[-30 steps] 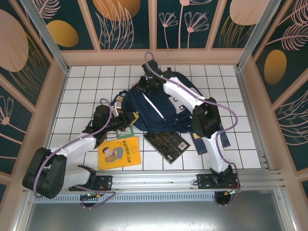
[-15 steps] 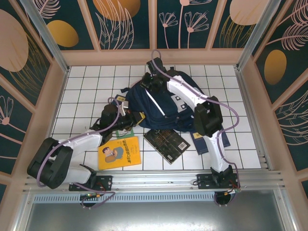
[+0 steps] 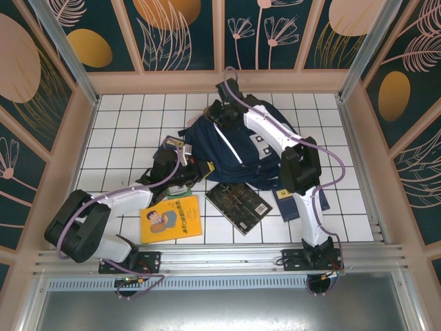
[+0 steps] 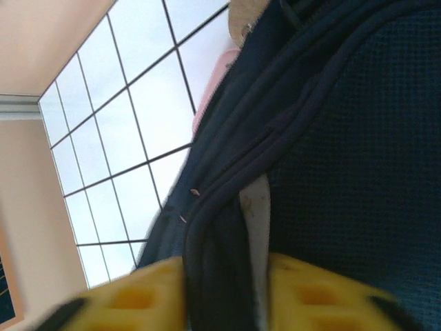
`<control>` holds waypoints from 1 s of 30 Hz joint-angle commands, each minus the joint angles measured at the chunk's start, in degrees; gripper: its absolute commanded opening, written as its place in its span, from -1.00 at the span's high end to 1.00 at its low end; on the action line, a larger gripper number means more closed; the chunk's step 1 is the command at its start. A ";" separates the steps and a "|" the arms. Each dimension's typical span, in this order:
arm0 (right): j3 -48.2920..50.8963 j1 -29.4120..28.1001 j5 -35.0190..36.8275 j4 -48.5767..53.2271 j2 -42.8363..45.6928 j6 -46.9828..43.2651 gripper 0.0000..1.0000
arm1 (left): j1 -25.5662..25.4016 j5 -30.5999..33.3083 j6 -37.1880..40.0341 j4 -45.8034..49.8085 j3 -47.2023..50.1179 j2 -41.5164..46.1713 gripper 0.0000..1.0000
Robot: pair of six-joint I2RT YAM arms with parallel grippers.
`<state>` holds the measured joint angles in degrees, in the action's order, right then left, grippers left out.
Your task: Pack the student bag
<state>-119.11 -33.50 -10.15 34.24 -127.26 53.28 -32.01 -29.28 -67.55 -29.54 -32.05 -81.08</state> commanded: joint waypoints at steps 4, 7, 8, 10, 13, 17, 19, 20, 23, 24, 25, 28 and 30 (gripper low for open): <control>-1.87 1.24 0.92 0.54 3.05 -14.35 -0.36 | 1.60 -4.26 3.55 3.37 -1.23 4.42 1.00; 3.91 1.85 -3.92 -1.80 6.55 -20.75 -0.35 | 4.76 -7.50 4.86 4.29 -0.51 5.13 1.00; 6.09 1.78 -6.70 -2.73 7.62 -22.21 -0.35 | 5.99 -8.91 5.56 4.68 -0.39 5.23 1.00; 10.69 3.45 -9.35 -3.81 10.13 -24.18 -0.34 | 8.39 -12.00 7.02 5.34 0.05 5.66 1.00; 14.26 4.77 -11.76 -3.21 11.58 -26.86 -0.34 | 9.26 -13.92 11.75 10.95 -1.85 5.71 1.00; 15.21 5.20 -15.72 -0.91 9.95 -30.09 -0.35 | 9.74 -13.25 15.15 15.33 -3.51 6.26 1.00; 15.57 5.11 -18.10 -0.36 8.82 -31.40 -0.34 | 10.44 -12.92 15.99 16.37 -3.97 6.38 1.00; 16.15 5.06 -19.75 -0.73 8.49 -31.86 -0.33 | 10.83 -13.06 16.11 16.59 -4.11 6.37 1.00; 16.88 4.69 -23.73 -1.36 7.55 -33.47 -0.27 | 12.17 -13.85 16.35 17.03 -4.57 6.32 1.00; 16.65 4.39 -24.91 -1.20 7.17 -34.23 -0.24 | 12.46 -13.98 16.62 17.42 -4.87 6.24 1.00; 15.94 4.03 -25.95 -0.37 6.46 -34.98 -0.22 | 12.79 -14.09 17.06 18.11 -5.24 6.13 1.00; 13.16 3.28 -24.88 2.18 4.16 -36.35 -0.15 | 13.43 -14.69 17.60 18.74 -5.96 5.85 1.00; 12.52 3.33 -23.67 2.71 3.35 -36.27 -0.10 | 13.69 -14.81 17.95 19.20 -6.24 5.93 1.00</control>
<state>-104.40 -29.76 -32.71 34.06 -121.82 19.57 -19.20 -42.15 -51.99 -11.00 -35.97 -76.38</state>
